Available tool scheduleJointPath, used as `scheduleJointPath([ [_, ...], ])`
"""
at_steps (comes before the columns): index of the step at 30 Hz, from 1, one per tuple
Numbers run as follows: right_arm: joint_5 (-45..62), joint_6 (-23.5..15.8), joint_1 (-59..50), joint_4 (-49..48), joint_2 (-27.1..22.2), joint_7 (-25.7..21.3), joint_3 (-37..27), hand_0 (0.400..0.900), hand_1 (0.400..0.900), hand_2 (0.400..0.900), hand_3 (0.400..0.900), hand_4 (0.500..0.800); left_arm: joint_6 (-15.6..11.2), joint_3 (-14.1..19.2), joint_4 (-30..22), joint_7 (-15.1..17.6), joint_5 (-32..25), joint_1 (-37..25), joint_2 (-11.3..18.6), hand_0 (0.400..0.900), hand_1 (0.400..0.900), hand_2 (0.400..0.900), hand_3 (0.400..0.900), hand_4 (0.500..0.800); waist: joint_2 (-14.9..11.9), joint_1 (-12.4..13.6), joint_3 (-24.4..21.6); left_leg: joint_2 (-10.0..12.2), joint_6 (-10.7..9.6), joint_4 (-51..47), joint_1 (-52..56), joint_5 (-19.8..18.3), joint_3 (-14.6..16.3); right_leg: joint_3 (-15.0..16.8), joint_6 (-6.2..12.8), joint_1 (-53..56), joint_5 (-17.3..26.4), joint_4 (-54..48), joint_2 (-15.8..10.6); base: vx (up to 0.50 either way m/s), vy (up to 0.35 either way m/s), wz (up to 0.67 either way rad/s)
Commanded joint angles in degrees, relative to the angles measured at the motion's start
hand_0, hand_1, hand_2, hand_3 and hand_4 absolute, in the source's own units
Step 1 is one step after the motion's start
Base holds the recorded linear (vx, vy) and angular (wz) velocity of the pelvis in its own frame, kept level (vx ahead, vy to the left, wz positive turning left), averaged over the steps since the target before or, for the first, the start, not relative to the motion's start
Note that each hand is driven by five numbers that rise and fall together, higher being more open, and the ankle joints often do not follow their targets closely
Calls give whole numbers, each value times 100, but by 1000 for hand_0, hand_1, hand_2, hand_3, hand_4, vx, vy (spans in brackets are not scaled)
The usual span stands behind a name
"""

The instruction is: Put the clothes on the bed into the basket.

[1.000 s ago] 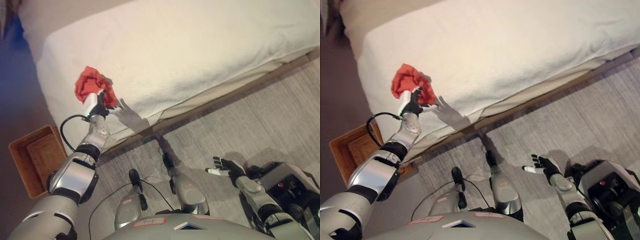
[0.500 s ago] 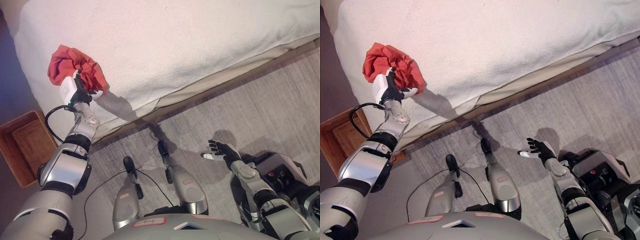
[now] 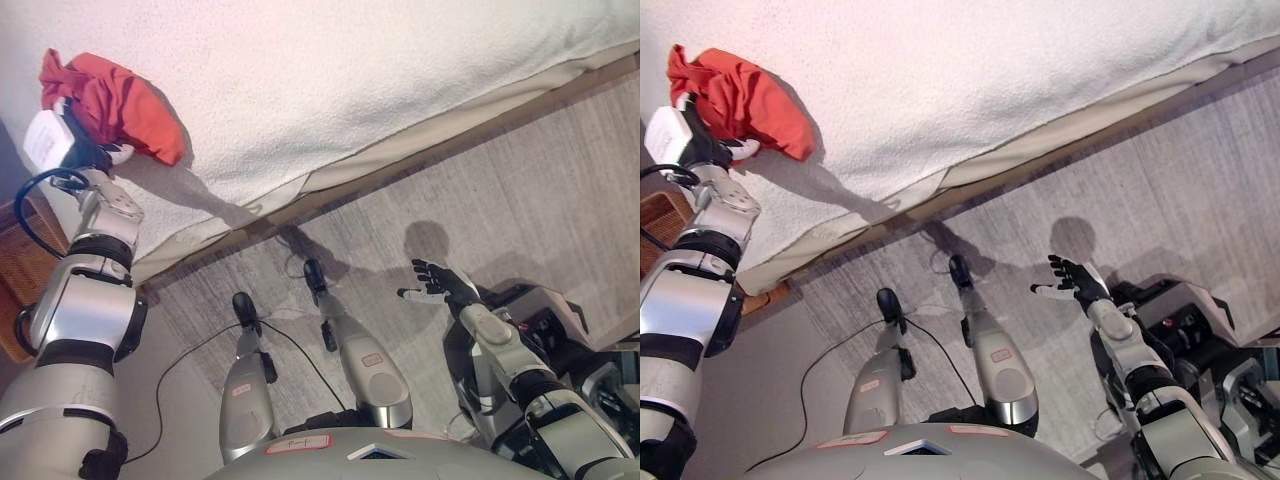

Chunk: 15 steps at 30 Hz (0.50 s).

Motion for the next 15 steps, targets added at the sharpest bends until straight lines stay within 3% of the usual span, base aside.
scheduleJointPath([
  [1, 277, -214, 145, -144, -382, -118, -84, 900, 900, 900, 900, 800, -157, -9, 132, 162, 30, -551, 491, 400, 400, 400, 400, 500, -124, 52, -233, 333, -343, 259, 504, -540, -194, -100, 397, -807, 771, -24, -343, -13, 11, -6],
  [15, 243, -232, 342, -1, -345, -119, -201, 900, 900, 900, 900, 800, -382, 101, -193, 153, -106, -181, 45, 400, 400, 400, 400, 500, -79, 68, -445, 309, -361, 263, 723, -637, -164, -126, 386, -568, 726, -72, -415, 12, 2, -1],
])
